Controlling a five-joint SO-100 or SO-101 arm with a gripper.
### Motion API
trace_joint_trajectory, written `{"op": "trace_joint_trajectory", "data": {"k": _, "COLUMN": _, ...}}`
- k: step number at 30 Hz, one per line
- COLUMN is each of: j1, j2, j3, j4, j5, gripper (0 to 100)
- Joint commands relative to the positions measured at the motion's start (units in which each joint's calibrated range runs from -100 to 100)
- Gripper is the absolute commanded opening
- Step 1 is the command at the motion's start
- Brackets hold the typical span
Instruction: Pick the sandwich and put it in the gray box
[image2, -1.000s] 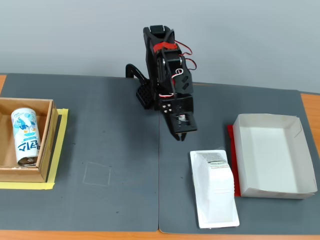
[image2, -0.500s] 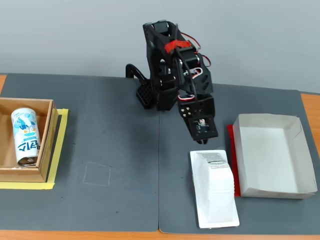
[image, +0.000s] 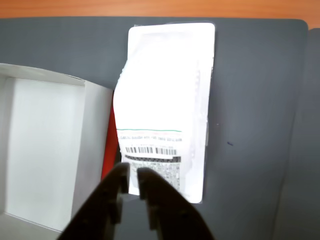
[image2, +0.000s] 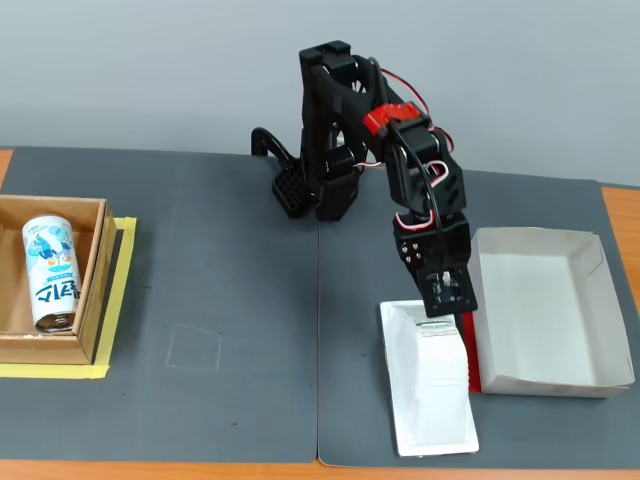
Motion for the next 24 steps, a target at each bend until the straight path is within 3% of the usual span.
{"op": "trace_joint_trajectory", "data": {"k": 1, "j1": 0.0, "j2": 2.8, "j3": -5.5, "j4": -0.9, "j5": -0.2, "gripper": 2}}
{"op": "trace_joint_trajectory", "data": {"k": 11, "j1": -0.1, "j2": 12.8, "j3": -15.5, "j4": -0.8, "j5": -0.1, "gripper": 2}}
{"op": "trace_joint_trajectory", "data": {"k": 24, "j1": -0.2, "j2": 13.2, "j3": -15.1, "j4": 0.0, "j5": 0.5, "gripper": 4}}
